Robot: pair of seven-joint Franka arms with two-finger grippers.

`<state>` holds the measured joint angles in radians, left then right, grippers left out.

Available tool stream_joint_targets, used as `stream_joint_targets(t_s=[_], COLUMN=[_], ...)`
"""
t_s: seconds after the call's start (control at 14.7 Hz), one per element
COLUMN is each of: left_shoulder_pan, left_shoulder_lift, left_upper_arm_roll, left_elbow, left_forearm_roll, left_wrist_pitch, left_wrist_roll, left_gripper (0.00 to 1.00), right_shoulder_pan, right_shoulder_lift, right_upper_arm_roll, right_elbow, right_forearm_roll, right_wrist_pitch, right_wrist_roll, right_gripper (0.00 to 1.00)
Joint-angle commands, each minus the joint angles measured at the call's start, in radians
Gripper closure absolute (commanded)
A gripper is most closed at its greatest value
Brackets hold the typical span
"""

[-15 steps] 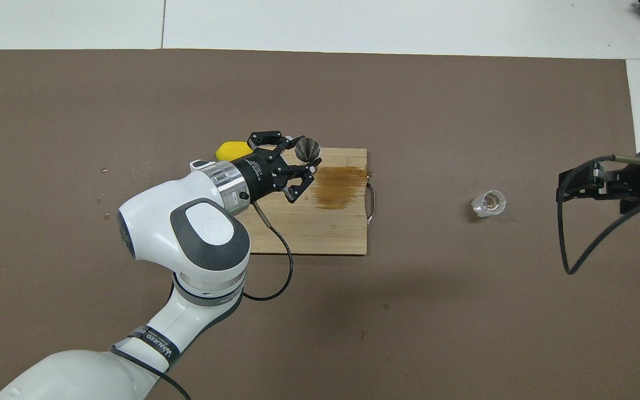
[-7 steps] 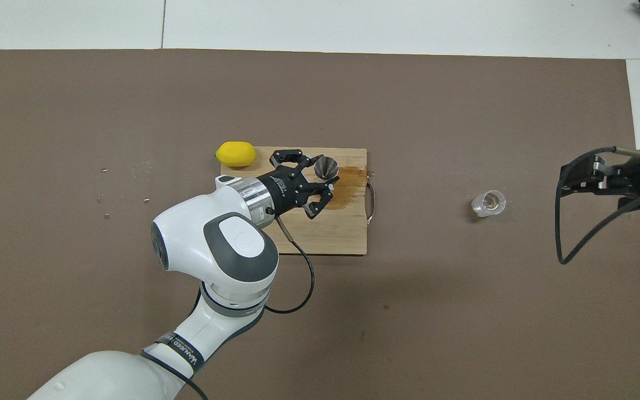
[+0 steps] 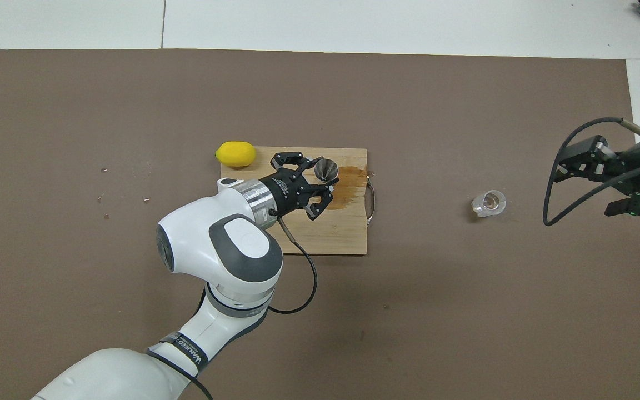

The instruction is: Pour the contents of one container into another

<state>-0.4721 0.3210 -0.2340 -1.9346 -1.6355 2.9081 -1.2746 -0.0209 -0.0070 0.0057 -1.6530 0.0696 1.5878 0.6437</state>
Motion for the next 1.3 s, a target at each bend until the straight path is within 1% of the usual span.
stream_joint_targets(t_s=[0.0,0.14,0.2,0.27,0.34,0.41,0.55,0.61,0.82,0.89,1.02,1.16,1.23], left_shoulder_pan=[-0.017,-0.017,-0.017,-0.017,-0.017,-0.017,-0.017,-0.017,-0.017,-0.017,-0.011,0.001,0.030], left_shoulder_lift=[0.010,0.010,0.010,0.010,0.010,0.010,0.010,0.009,-0.005,-0.019,-0.066,-0.085,-0.091], left_upper_arm_roll=[0.010,0.010,0.010,0.010,0.010,0.010,0.010,0.010,0.010,0.010,0.010,0.018,0.019], left_elbow=[0.017,0.017,0.017,0.017,0.017,0.017,0.017,0.017,0.020,0.019,0.008,0.005,0.005], left_forearm_roll=[-0.030,-0.029,-0.029,-0.027,-0.027,-0.027,-0.027,-0.026,-0.017,-0.018,-0.018,-0.017,-0.009], left_wrist_pitch=[0.028,0.029,0.031,0.032,0.032,0.036,0.036,0.036,0.036,0.034,0.017,-0.036,-0.078], left_wrist_roll=[0.023,0.023,0.023,0.023,0.023,0.023,0.023,0.023,0.023,0.021,0.014,0.014,0.015], left_gripper=[1.00,1.00,0.98,0.67,0.25,0.00,0.00,0.00,0.00,0.00,0.00,0.00,0.00], right_shoulder_pan=[-0.034,-0.056,-0.063,-0.080,-0.092,-0.109,-0.148,-0.160,-0.194,-0.198,-0.206,-0.215,-0.217], right_shoulder_lift=[0.031,0.050,0.062,0.079,0.099,0.125,0.189,0.209,0.222,0.225,0.232,0.240,0.249], right_upper_arm_roll=[0.002,0.002,0.002,0.002,0.002,0.002,0.002,0.002,0.002,0.002,0.002,0.002,0.002], right_elbow=[-0.007,-0.008,-0.010,-0.010,-0.010,-0.014,-0.018,-0.028,-0.137,-0.168,-0.223,-0.278,-0.289], right_forearm_roll=[0.059,0.096,0.117,0.133,0.153,0.176,0.212,0.234,0.318,0.353,0.375,0.416,0.423], right_wrist_pitch=[0.055,0.092,0.109,0.112,0.112,0.113,0.123,0.145,0.251,0.277,0.340,0.402,0.422], right_wrist_roll=[0.190,0.284,0.321,0.376,0.411,0.421,0.419,0.419,0.396,0.366,0.338,0.297,0.288], right_gripper=[0.11,0.11,0.10,0.10,0.08,0.08,0.08,0.07,0.06,0.06,0.03,0.01,0.00])
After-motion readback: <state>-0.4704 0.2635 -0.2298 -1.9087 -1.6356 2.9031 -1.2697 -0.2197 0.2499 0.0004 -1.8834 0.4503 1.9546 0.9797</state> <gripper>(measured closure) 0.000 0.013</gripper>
